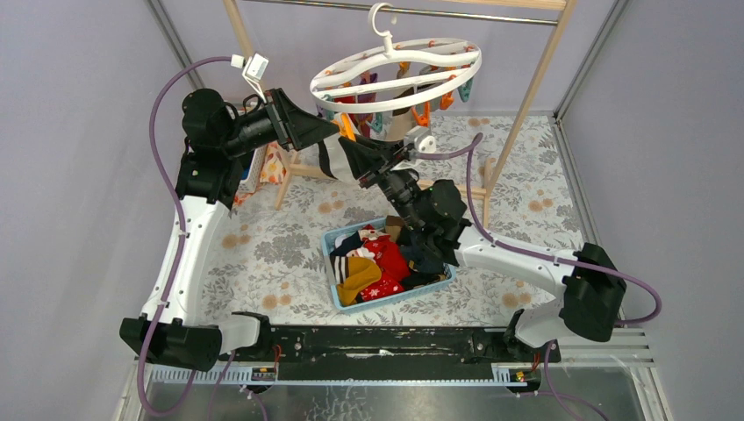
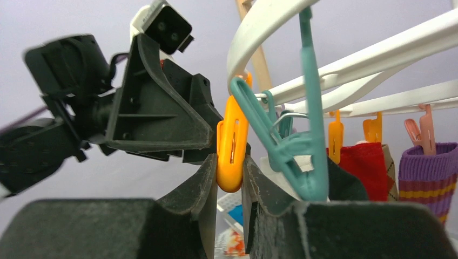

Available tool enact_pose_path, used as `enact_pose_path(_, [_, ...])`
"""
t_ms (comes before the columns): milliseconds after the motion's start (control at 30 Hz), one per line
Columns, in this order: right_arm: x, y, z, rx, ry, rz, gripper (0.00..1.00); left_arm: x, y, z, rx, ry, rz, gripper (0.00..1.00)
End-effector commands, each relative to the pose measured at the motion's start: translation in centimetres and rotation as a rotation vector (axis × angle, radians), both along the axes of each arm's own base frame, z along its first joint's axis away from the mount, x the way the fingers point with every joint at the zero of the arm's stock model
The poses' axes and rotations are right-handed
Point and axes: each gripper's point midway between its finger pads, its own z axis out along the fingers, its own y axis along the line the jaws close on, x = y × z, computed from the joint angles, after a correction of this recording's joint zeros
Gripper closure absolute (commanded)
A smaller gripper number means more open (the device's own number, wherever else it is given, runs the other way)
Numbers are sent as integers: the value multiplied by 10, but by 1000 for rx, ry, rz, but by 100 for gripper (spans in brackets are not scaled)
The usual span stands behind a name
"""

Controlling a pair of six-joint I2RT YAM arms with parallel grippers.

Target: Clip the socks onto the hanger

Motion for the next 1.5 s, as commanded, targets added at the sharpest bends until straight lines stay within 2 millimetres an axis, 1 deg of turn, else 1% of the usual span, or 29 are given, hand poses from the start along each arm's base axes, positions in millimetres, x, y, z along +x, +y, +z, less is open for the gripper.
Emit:
enact_pose_path(0, [12, -2, 13, -57, -71, -156, 100, 2, 1, 19, -19, -20, 39, 34])
enact_pose_path(233, [15, 11, 11, -118, -105, -201, 100, 7, 1, 16, -14, -15, 51, 30])
enact_pose_path(400, [17, 17, 13, -143, -117, -227, 100, 18, 5, 10, 10, -9, 109, 30])
enact_pose_path(600, [18, 29, 8, -191, -131, -250, 100, 38, 14, 12, 27, -9, 217, 36])
enact_pose_path(767, [20, 34, 5, -215, -136, -265, 100, 43, 10, 17, 15, 0, 205, 37])
enact_pose_path(867, [21, 36, 5, -220, -135, -270, 100, 41, 5, 13, 16, 15, 182, 38])
enact_pose_path(967, [21, 41, 4, -233, -138, -267, 100, 43, 4, 8, 18, 28, 187, 39])
enact_pose_path(1033, [21, 43, 3, -238, -139, -268, 100, 45, 4, 7, 20, 29, 187, 42])
enact_pose_path(1067, [20, 44, 2, -239, -138, -266, 100, 46, 4, 8, 20, 27, 188, 45])
enact_pose_path(1167, [20, 44, -2, -251, -133, -265, 100, 48, 5, 10, 25, 12, 200, 58])
enact_pose_path(1200, [20, 44, -3, -254, -130, -266, 98, 49, 6, 9, 30, 5, 206, 64])
enact_pose_path(1233, [21, 43, -5, -253, -122, -270, 91, 50, 7, 11, 33, -5, 212, 69])
enact_pose_path(1267, [23, 39, -6, -247, -103, -284, 80, 51, 7, 9, 38, -7, 214, 74])
enact_pose_path(1333, [28, 27, -12, -237, -40, -331, 55, 52, 8, 9, 48, -17, 216, 82])
enact_pose_path(1400, [29, 15, -20, -278, -4, -363, 34, 53, 8, 5, 59, -12, 215, 89])
enact_pose_path(1433, [27, 7, -26, -288, 17, -370, 17, 53, 8, 4, 63, -12, 214, 91])
enact_pose_path(1467, [24, -4, -29, -282, 34, -375, 3, 52, 7, 2, 66, -12, 210, 92])
